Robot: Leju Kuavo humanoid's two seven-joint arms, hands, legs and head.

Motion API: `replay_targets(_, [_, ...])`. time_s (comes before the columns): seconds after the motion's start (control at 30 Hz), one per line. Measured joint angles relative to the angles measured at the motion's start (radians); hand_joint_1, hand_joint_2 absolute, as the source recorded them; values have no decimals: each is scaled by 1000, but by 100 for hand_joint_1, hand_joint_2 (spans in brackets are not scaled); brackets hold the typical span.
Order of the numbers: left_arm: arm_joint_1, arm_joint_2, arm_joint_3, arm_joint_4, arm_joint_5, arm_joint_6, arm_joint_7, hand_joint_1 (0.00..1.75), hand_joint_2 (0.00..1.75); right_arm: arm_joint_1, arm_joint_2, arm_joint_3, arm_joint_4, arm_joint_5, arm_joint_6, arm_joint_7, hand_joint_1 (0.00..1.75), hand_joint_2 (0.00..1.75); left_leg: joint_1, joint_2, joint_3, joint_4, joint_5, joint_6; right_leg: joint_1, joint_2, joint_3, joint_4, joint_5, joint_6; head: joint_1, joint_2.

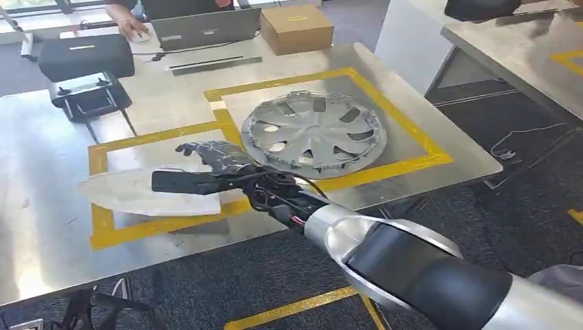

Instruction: Take the parts from the cabinet and place them on the table.

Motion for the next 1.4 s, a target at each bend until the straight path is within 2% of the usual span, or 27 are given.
replay_targets(0.23, [-1, -2, 0, 0, -33, 18, 24, 0, 0, -11, 0, -28, 5, -16, -12, -14, 0, 0, 0, 0, 0, 0, 0, 0, 0, 0, 0, 0, 0, 0, 0, 0])
replay_targets(0.67, [-2, -2, -1, 0, -31, 24, 44, 0, 0, -57, 0, -113, 3, -128, 18, -113, 0, 0, 0, 0, 1, 0, 0, 0, 0, 0, 1, 0, 0, 0, 0, 0])
replay_targets(0.73, [-1, 0, -1, 0, -25, 24, 43, 0, 0, -61, 0, -132, -4, -173, 49, -156, 0, 0, 0, 1, 1, 0, 0, 0, 0, 1, 1, 1, 0, 0, 0, 0])
replay_targets(0.77, [0, 3, -1, 0, -20, 24, 40, 0, 0, -65, 0, -145, -10, -206, 80, -181, 0, 0, -7, 0, 0, 5, -2, 2, -2, 1, 1, -4, 2, 3, 0, 0])
replay_targets(0.8, [1, 6, -1, 0, -15, 24, 38, 0, 0, -69, 0, -157, -18, -244, 116, -200, 0, 0, -6, 0, -1, 5, -4, 4, -6, 0, 2, -3, 2, 4, -2, 0])
replay_targets(0.87, [7, 14, -1, 0, -8, 23, 33, 0, 0, -76, 0, -185, -41, -323, 196, -224, 0, 0, -7, 1, 0, 5, -4, 5, -6, 0, 2, -5, 2, 4, -4, 0])
replay_targets(0.9, [9, 18, -1, 0, -6, 23, 31, 0, 0, -78, 0, -198, -55, -351, 229, -226, 0, 0, -5, 1, 3, -1, -4, 6, -6, 1, 3, -6, 1, 6, -4, 0])
replay_targets(0.93, [11, 21, -1, 0, -5, 22, 29, 0, 0, -78, -2, -209, -69, -366, 245, -227, 0, 0, 7, 5, 13, -14, 0, 11, -5, 1, 3, 3, -10, 10, -2, 0])
replay_targets(0.97, [12, 21, -1, 0, -4, 21, 28, 0, 0, -81, -6, -220, -81, -374, 255, -227, 0, 0, 5, 6, 18, -18, 0, 11, -5, 1, -13, 43, -31, 11, 0, 0])
replay_targets(1.03, [12, 26, -1, 0, 0, 21, 27, 0, 0, -82, -11, -238, -95, -403, 289, -233, 0, 0, 4, 7, 19, -18, 0, 15, -7, 1, -107, 219, -108, 12, 3, 0])
replay_targets(1.07, [14, 27, -1, 0, 3, 21, 26, 0, 0, -74, -16, -248, -105, -444, 335, -234, 0, 0, 4, 7, 20, -18, -1, 15, -7, 1, -152, 298, -132, 13, 2, 0])
replay_targets(1.1, [18, 29, -1, 0, 8, 21, 24, 0, 0, -62, -27, -261, -122, -507, 400, -229, 0, 0, 5, 6, 21, -18, -2, 15, -8, 1, -184, 344, -133, 14, 4, 0])
replay_targets(1.13, [23, 32, 0, 0, 13, 22, 20, 0, 0, -48, -35, -273, -145, -574, 455, -211, 0, 0, 6, 5, 23, -17, -3, 13, -10, 1, -190, 334, -106, 14, 5, 0])
replay_targets(1.17, [30, 34, 1, 0, 19, 22, 16, 0, 0, -34, -48, -286, -176, -640, 492, -184, 0, 0, 7, 4, 25, -16, -6, 10, -11, 1, -174, 280, -59, 13, 5, 0])
replay_targets(1.23, [39, 38, 4, 0, 27, 22, 8, 0, 0, 2, -85, -307, -287, -779, 529, -104, 0, 0, 10, 2, 31, -11, -13, 0, -11, 0, -109, 113, 42, 10, 6, 0])
replay_targets(1.27, [45, 44, 5, 0, 32, 21, 3, 0, 0, 23, -109, -312, -342, -845, 538, -63, 0, 0, 8, 1, 30, -9, -17, -7, -11, 0, -91, 57, 60, 7, 8, 0])
replay_targets(1.3, [50, 49, 7, 0, 37, 19, -2, 0, 0, 47, -137, -315, -407, -922, 542, -19, 0, 0, 4, -1, 28, 0, -19, -13, -7, 4, -78, 36, 52, 2, 6, 0])
replay_targets(1.37, [62, 63, 9, 0, 44, 16, -5, 0, 0, 118, -186, -327, -520, -1018, 542, 52, 0, 0, 6, 0, 29, -4, -14, -23, -2, 7, -70, 40, 50, -9, -5, 0])
replay_targets(1.4, [69, 67, 9, 0, 46, 13, -5, 0, 0, 151, -208, -332, -569, -1038, 536, 65, 0, 0, 8, 0, 30, -7, -13, -29, 0, 6, -70, 39, 51, -16, -3, 0])
